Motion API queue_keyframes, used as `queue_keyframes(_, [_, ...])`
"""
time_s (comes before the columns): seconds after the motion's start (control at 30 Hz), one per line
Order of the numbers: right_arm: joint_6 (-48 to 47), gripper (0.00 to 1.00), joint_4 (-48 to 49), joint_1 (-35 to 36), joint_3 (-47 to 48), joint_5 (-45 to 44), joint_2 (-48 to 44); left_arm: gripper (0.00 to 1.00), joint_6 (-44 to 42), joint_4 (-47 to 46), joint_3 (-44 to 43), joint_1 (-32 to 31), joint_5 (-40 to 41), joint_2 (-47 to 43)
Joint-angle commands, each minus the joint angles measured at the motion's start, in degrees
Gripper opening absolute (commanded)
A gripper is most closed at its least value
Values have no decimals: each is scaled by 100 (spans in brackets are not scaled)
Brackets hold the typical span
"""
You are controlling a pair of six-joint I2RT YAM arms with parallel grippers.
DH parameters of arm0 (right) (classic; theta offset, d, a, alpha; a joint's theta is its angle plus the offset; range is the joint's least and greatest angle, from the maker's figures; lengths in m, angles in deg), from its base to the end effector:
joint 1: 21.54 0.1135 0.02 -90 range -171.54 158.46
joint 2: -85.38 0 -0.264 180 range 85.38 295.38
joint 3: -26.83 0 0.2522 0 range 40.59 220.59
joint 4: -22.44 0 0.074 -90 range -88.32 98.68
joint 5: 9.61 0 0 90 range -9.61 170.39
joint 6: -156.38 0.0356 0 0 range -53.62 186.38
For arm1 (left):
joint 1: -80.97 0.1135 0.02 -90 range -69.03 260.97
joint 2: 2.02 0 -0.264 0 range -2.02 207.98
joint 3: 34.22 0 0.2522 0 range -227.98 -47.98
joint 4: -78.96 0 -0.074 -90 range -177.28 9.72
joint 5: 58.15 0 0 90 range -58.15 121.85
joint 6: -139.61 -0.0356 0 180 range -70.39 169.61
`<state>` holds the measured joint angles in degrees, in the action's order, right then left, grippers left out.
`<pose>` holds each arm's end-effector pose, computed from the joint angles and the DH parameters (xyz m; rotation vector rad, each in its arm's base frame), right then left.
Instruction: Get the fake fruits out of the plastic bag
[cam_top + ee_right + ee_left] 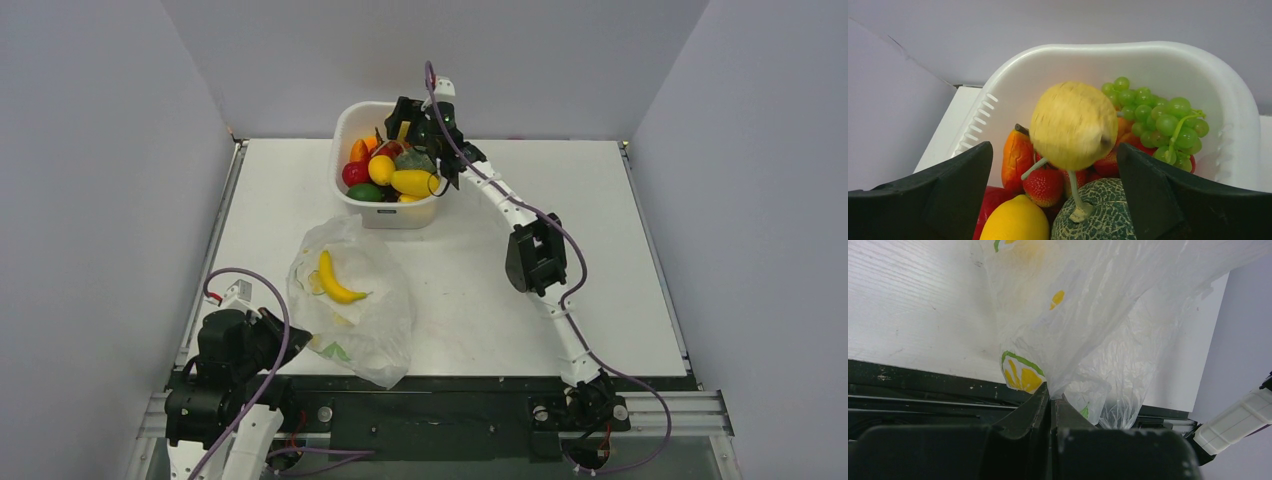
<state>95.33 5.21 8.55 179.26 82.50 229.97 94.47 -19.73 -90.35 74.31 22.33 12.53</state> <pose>0.5125 0.2985 0.2830 -0.0460 1.8000 0.7813 0.0361 -0.0101 0.2775 -0.6789 2.2397 -0.6522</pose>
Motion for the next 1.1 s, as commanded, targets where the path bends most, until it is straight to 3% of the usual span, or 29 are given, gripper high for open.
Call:
queue_keyframes(0.0, [-268,90,-69,-40,299,-193,-286,0,8,-115,-25,24,-117,-12])
queue_keyframes(0.17, [-295,87,-183,43,-48,-366,-775,0,14,-50,-24,29,-120,-90])
queue_keyframes(0.37, [-421,86,-119,312,-1425,-430,-1775,0,10,15,-6,28,-128,-172])
queue_keyframes(0.57, [-364,86,933,693,-4112,-760,-3348,0,-51,38,17,29,-134,-225])
queue_keyframes(1.07, [-84,85,1529,1303,-8648,-948,-6463,0,-323,-212,232,24,-126,-100])
